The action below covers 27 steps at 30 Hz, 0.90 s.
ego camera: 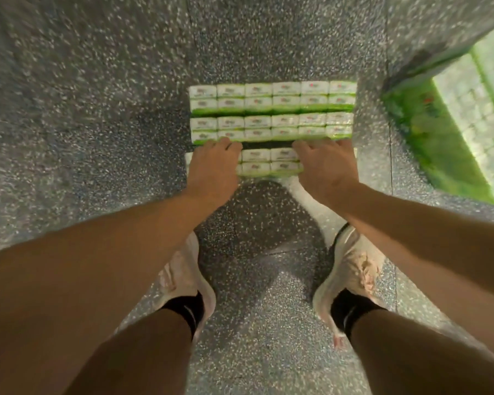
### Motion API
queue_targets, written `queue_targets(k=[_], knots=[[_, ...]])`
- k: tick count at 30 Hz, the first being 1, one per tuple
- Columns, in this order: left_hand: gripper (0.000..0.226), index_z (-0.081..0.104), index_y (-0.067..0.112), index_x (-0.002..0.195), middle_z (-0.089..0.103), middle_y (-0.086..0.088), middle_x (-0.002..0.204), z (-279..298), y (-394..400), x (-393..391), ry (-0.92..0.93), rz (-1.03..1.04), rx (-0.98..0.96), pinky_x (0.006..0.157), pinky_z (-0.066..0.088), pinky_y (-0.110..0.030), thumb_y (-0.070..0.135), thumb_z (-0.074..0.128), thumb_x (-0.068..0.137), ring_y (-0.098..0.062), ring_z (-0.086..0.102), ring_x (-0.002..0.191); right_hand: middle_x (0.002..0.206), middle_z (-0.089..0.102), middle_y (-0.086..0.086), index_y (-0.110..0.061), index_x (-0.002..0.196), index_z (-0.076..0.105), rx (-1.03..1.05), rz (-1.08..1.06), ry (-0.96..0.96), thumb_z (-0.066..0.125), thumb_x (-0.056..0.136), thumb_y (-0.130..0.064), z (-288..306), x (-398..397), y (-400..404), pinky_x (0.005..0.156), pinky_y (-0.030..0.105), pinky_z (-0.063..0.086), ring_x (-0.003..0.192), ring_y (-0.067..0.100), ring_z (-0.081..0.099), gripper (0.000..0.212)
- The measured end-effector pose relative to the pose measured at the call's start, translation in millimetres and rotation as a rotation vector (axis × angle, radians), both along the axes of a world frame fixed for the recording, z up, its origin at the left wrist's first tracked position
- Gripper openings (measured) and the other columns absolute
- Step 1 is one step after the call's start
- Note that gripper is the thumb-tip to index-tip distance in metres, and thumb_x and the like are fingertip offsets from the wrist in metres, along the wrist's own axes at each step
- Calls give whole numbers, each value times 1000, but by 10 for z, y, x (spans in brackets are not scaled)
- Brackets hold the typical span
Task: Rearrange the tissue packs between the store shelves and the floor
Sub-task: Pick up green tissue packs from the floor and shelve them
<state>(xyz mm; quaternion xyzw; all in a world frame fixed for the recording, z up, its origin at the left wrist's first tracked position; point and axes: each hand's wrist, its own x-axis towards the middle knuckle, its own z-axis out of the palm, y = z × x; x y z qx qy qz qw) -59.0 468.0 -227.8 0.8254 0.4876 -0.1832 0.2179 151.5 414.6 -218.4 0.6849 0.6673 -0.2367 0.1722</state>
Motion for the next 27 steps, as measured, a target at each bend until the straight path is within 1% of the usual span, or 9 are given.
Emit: queue_targets(k=[2,4,7,10,13,15,19,22,27], knots=[[56,50,15,129,55,-8,123,414,60,-75,-34,13,18,90,47,-44,16,72,77,-30,52,109,115,63,1,-24,123,49,27,-1,-25,59,80,-20,448,-42,48,95,45,35,108,29,56,44],[57,50,14,129,55,-8,123,962,71,-188,-90,38,27,90,46,-43,17,73,77,-30,51,107,113,63,0,-24,123,46,52,4,-26,61,81,-25,1032,-127,61,96,46,34,105,29,56,45],[59,52,13,128,56,-9,122,2014,38,-422,-180,89,30,90,44,-43,23,75,75,-30,51,106,112,63,1,-24,124,44,64,-16,-31,62,81,-25,2121,-354,84,100,49,32,106,29,56,47],[58,56,14,127,58,-7,119,3161,-32,-773,-233,139,111,90,44,-41,24,76,73,-29,53,103,116,63,3,-23,126,45,111,-2,-23,63,80,-25,3249,-653,81,104,49,31,112,28,55,49],[60,59,15,127,60,-8,120,4235,-150,-1261,-276,226,204,91,44,-37,20,78,71,-29,55,106,111,63,3,-19,118,50,249,98,29,62,78,-28,4263,-1011,26,92,43,34,104,28,56,43],[61,59,15,128,61,-11,120,4885,-326,-1612,-292,276,254,90,46,-37,19,78,71,-32,57,105,108,63,3,-19,116,51,323,181,70,65,77,-32,4828,-1313,-46,90,42,36,100,27,58,43],[59,59,16,125,62,-11,116,6028,-986,-2373,-243,419,412,95,44,-42,21,78,70,-34,55,106,115,65,0,-25,120,57,482,293,186,71,73,-34,5722,-2091,-289,95,44,38,106,25,59,50],[52,65,11,113,66,-13,103,6742,-1659,-2909,-249,534,472,81,48,-46,26,69,63,-35,59,95,112,64,-3,-25,119,58,579,401,264,68,68,-33,6274,-2692,-589,90,40,33,103,24,58,52],[52,65,9,109,64,-12,93,7783,-2806,-3956,-152,731,648,75,47,-46,32,75,63,-36,59,89,113,64,-5,-27,121,60,697,651,420,64,64,-36,7244,-3927,-1084,91,39,33,105,21,59,57]])
